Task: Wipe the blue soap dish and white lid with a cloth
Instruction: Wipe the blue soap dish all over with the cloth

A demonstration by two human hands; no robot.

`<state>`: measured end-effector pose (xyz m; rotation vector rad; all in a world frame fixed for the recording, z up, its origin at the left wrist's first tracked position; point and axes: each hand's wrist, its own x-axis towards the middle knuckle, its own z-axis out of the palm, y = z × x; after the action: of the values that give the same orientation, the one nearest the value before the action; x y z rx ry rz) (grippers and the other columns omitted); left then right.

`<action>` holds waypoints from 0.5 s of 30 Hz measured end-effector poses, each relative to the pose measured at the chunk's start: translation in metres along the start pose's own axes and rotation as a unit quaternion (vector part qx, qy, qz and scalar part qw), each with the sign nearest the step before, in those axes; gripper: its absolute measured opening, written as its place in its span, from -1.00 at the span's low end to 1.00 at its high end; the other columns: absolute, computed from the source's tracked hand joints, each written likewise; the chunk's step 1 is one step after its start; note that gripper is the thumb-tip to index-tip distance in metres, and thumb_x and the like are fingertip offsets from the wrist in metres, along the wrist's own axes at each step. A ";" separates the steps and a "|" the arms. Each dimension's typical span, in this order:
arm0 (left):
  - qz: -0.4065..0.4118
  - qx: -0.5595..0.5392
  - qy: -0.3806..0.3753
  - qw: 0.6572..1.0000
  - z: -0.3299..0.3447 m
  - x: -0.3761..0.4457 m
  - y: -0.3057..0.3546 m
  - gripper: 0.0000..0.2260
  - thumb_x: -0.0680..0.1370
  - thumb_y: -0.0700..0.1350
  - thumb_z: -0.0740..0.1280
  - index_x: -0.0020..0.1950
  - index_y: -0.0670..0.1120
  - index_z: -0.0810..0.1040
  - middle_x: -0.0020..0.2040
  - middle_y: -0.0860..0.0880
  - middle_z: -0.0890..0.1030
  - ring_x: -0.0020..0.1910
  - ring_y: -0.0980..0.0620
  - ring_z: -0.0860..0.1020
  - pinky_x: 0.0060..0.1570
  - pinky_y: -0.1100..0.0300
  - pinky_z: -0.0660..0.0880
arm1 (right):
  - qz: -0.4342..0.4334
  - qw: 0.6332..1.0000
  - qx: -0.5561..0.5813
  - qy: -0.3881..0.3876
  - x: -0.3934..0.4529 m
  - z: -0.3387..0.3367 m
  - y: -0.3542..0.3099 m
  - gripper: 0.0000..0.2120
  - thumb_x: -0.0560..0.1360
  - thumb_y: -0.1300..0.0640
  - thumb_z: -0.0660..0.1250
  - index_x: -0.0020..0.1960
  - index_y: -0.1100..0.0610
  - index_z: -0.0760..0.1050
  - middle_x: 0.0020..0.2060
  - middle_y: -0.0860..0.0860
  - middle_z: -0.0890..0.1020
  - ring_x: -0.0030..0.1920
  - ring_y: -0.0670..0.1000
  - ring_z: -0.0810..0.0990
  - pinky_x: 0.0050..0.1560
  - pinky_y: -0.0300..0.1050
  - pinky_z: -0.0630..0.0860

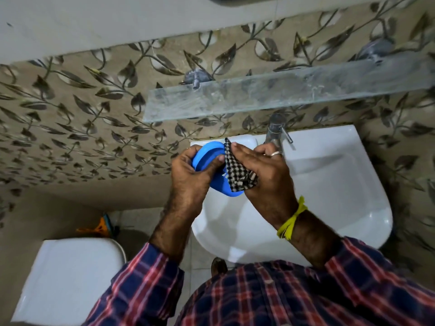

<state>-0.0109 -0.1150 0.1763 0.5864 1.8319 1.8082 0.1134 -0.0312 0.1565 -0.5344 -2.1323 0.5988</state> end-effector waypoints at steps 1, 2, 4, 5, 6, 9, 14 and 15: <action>0.007 -0.015 0.011 1.000 -0.001 0.000 0.000 -0.83 0.43 -0.34 0.51 -0.11 -0.10 0.64 -0.25 0.02 0.71 -0.26 0.07 0.65 -0.20 0.21 0.59 | -0.010 1.000 -0.006 0.001 -0.001 0.000 0.000 -0.58 0.43 0.43 0.37 0.28 0.30 0.54 0.20 0.11 0.64 -0.07 0.15 0.48 0.05 -0.09 0.50; 0.012 -0.038 0.023 0.999 -0.002 0.000 0.000 -0.82 0.43 -0.36 0.50 -0.12 -0.10 0.62 -0.26 0.03 0.71 -0.27 0.08 0.64 -0.21 0.22 0.59 | -0.018 1.000 -0.011 0.000 -0.003 -0.001 0.001 -0.58 0.43 0.43 0.38 0.29 0.30 0.53 0.21 0.11 0.63 -0.07 0.15 0.49 0.06 -0.12 0.48; 0.020 -0.074 0.041 0.996 -0.004 -0.002 -0.001 -0.82 0.44 -0.38 0.48 -0.12 -0.13 0.60 -0.29 0.05 0.70 -0.31 0.11 0.62 -0.23 0.24 0.59 | -0.018 1.000 -0.012 -0.002 -0.005 -0.006 0.006 -0.57 0.42 0.44 0.40 0.28 0.29 0.54 0.21 0.11 0.64 -0.04 0.18 0.56 0.08 -0.13 0.45; 0.023 -0.075 0.038 0.996 -0.002 -0.004 -0.002 -0.83 0.45 -0.38 0.47 -0.11 -0.14 0.59 -0.30 0.06 0.69 -0.32 0.12 0.62 -0.23 0.25 0.59 | -0.010 1.000 -0.009 0.000 -0.003 -0.007 0.008 -0.56 0.40 0.45 0.41 0.26 0.29 0.55 0.18 0.10 0.65 -0.05 0.19 0.58 0.07 -0.11 0.46; 0.022 -0.073 0.030 0.997 0.000 -0.006 -0.004 -0.84 0.46 -0.37 0.46 -0.11 -0.14 0.58 -0.29 0.06 0.69 -0.31 0.12 0.61 -0.22 0.25 0.59 | 0.004 1.000 -0.007 0.003 0.000 -0.007 0.009 -0.56 0.38 0.46 0.41 0.25 0.28 0.57 0.14 0.08 0.67 -0.09 0.19 0.56 0.04 -0.09 0.48; 0.006 -0.066 0.002 0.998 0.001 -0.006 -0.004 -0.81 0.44 -0.33 0.50 -0.15 -0.06 0.61 -0.27 0.07 0.69 -0.28 0.12 0.61 -0.19 0.23 0.59 | 0.023 0.999 -0.022 0.000 0.011 -0.006 0.007 -0.54 0.31 0.45 0.41 0.20 0.24 0.61 0.06 0.03 0.70 -0.13 0.15 0.48 -0.01 -0.08 0.49; 0.062 0.221 -0.084 0.970 -0.005 0.007 0.013 -0.74 0.39 -0.26 0.59 -0.18 0.04 0.57 -0.25 0.07 0.69 -0.30 0.16 0.64 -0.25 0.29 0.58 | -0.009 0.999 -0.049 -0.017 0.010 -0.012 0.016 -0.60 0.36 0.42 0.42 0.18 0.25 0.62 0.05 0.06 0.71 -0.12 0.19 0.50 -0.01 -0.09 0.48; 0.079 0.266 -0.083 0.957 -0.003 0.009 0.016 -0.74 0.38 -0.24 0.59 -0.18 0.07 0.59 -0.24 0.06 0.69 -0.29 0.16 0.65 -0.24 0.26 0.59 | -0.011 0.999 -0.045 -0.013 0.010 -0.012 0.015 -0.63 0.38 0.40 0.43 0.18 0.26 0.62 0.07 0.06 0.70 -0.12 0.20 0.51 -0.01 -0.10 0.47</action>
<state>-0.0206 -0.1115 0.1919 1.0725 2.2060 1.2916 0.1197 -0.0111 0.1604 -0.5560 -2.1944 0.5012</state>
